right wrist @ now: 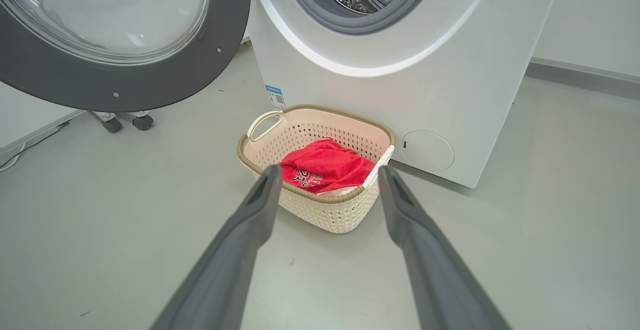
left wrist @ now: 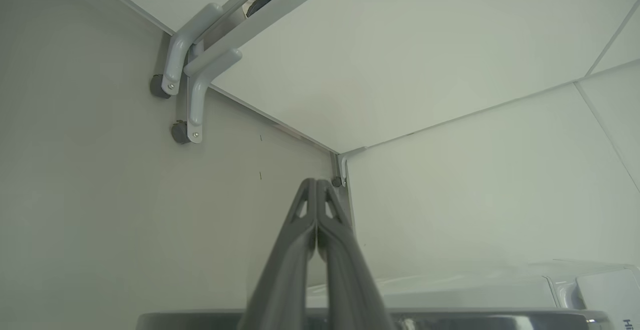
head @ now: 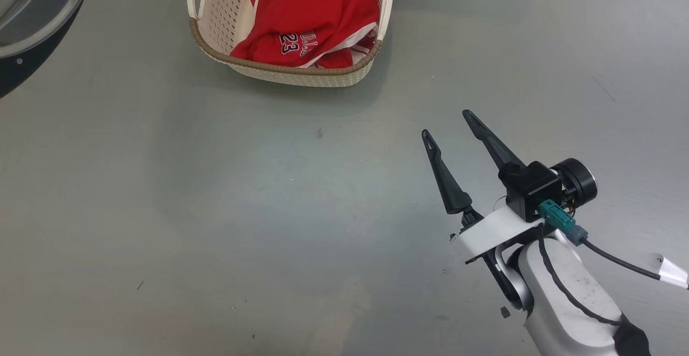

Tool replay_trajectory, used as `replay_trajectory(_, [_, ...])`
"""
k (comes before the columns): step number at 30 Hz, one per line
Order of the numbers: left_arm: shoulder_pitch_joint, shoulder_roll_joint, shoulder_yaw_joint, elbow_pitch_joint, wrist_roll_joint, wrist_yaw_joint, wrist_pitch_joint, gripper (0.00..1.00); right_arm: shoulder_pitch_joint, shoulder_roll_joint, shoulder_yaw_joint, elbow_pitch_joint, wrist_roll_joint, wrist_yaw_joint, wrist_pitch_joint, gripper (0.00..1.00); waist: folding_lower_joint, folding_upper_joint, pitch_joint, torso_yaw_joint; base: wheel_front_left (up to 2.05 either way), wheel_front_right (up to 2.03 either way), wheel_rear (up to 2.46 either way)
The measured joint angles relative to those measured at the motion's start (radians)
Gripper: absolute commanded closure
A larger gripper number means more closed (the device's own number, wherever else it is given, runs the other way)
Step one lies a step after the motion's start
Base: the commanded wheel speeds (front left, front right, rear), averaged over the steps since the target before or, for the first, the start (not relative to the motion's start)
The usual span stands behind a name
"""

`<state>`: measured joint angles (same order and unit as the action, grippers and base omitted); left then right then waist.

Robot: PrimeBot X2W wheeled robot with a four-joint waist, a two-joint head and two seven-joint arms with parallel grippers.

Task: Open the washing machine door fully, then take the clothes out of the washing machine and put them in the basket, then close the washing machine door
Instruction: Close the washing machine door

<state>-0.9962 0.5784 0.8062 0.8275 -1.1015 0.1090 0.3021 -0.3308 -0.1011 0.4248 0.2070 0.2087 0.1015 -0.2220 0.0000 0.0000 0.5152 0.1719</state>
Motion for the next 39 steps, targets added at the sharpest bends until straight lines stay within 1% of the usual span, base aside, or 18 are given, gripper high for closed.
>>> replay_trajectory(12, [-0.061, -0.004, -0.04, 0.081, -0.029, 0.0, 0.126, 1.0, 0.0, 0.0, 0.0, 0.005, 0.0, 0.0, -0.004, 0.0, 0.0, 0.0, -0.01, 0.0, 0.0, 0.0, 0.0])
replay_trajectory(20, [-0.08, -0.003, -0.056, 0.113, -0.042, 0.001, 0.184, 1.0, 0.0, 0.0, 0.001, 0.009, 0.0, 0.0, -0.004, 0.0, 0.0, 0.0, -0.012, -0.001, 0.0, 0.0, 0.0])
replay_trajectory(24, [-0.091, -0.003, -0.066, 0.122, -0.042, 0.001, 0.204, 1.0, 0.0, 0.0, 0.001, 0.009, 0.0, -0.007, -0.004, 0.0, 0.0, 0.0, -0.011, -0.002, 0.0, 0.0, 0.0])
replay_trajectory(27, [-0.094, 0.0, -0.066, 0.132, -0.042, 0.001, 0.215, 1.0, 0.0, 0.0, 0.002, 0.009, 0.0, -0.007, -0.004, 0.0, 0.0, 0.0, -0.011, -0.002, 0.0, 0.0, 0.0])
replay_trajectory(33, [-0.097, 0.013, -0.08, 0.146, -0.049, -0.001, 0.271, 1.0, 0.0, 0.0, 0.002, 0.013, 0.0, -0.007, -0.005, 0.0, 0.0, 0.0, -0.014, -0.002, 0.0, 0.0, 0.0])
replay_trajectory(39, [-0.097, 0.015, -0.087, 0.166, -0.051, -0.028, 0.313, 1.0, 0.0, 0.0, 0.001, 0.021, 0.0, -0.007, -0.005, 0.0, 0.0, 0.0, -0.023, 0.003, 0.0, 0.0, 0.0])
